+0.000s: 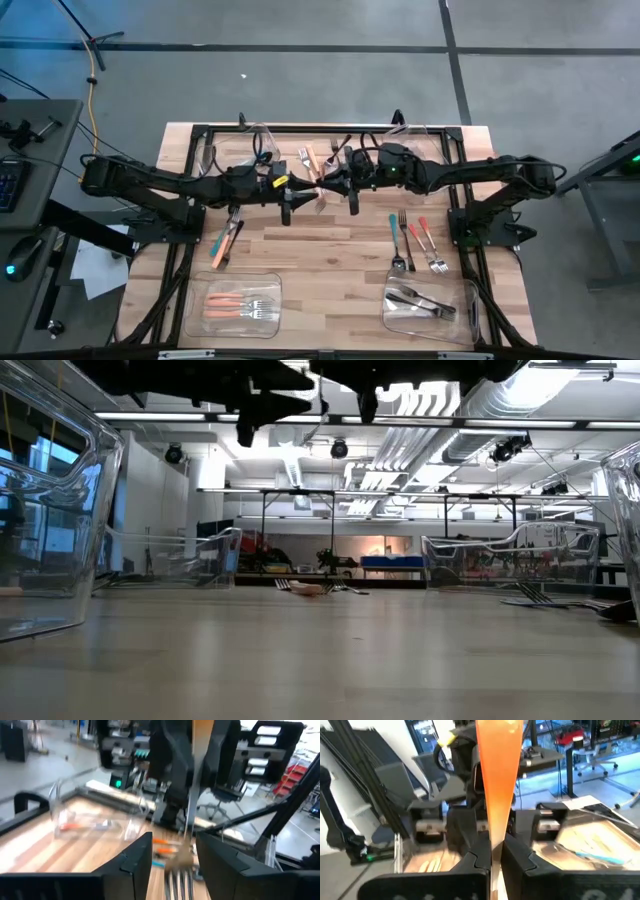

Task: Sort silverware by color (type)
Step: Put the orange fork into the top right transparent bin

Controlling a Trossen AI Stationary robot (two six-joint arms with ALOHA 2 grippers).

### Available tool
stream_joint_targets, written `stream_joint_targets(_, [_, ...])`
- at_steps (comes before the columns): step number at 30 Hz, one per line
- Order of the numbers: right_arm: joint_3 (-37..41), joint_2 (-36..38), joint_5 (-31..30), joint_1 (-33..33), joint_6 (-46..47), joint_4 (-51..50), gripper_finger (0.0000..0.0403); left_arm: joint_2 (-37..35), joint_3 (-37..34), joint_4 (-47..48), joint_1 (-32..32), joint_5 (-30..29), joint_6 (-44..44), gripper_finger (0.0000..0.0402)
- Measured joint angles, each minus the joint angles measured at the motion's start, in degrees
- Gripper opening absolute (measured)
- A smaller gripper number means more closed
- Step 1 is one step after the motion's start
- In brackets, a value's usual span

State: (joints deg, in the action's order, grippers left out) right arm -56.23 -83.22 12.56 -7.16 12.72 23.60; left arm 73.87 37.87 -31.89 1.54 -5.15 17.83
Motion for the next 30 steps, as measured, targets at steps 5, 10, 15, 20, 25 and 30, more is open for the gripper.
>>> stream_joint_targets(5, [0.0, 4.2, -0.1, -1.3, -2.1, -11.2, 0.0007, -6.5, 0.0, 12.1, 0.0, 0.2, 1.0, 0.0142])
stream_joint_targets(10, [0.9, 8.4, -0.8, -2.6, -3.3, -18.9, 0.0006, -13.7, -3.0, 15.5, 0.0, -1.6, 1.0, 0.0132])
stream_joint_targets(15, [6.2, 13.5, -3.8, -2.7, -1.7, -20.8, 0.0006, -20.4, -8.0, 13.9, -0.1, -5.6, 2.0, 0.0123])
stream_joint_targets(20, [14.0, 19.2, -6.1, -2.2, 2.9, -14.7, 0.0005, -24.4, -11.5, 10.5, -0.1, -5.9, 3.1, 0.0114])
stream_joint_targets(25, [19.3, 22.1, -5.9, -0.7, 3.8, -5.9, 0.0005, -25.0, -11.6, 10.7, 0.0, -5.9, 0.4, 0.0088])
stream_joint_targets(30, [19.7, 22.2, -5.8, -0.1, 3.8, -5.5, 0.0005, -24.9, -11.6, 11.0, 0.0, -5.9, -0.4, 0.0025])
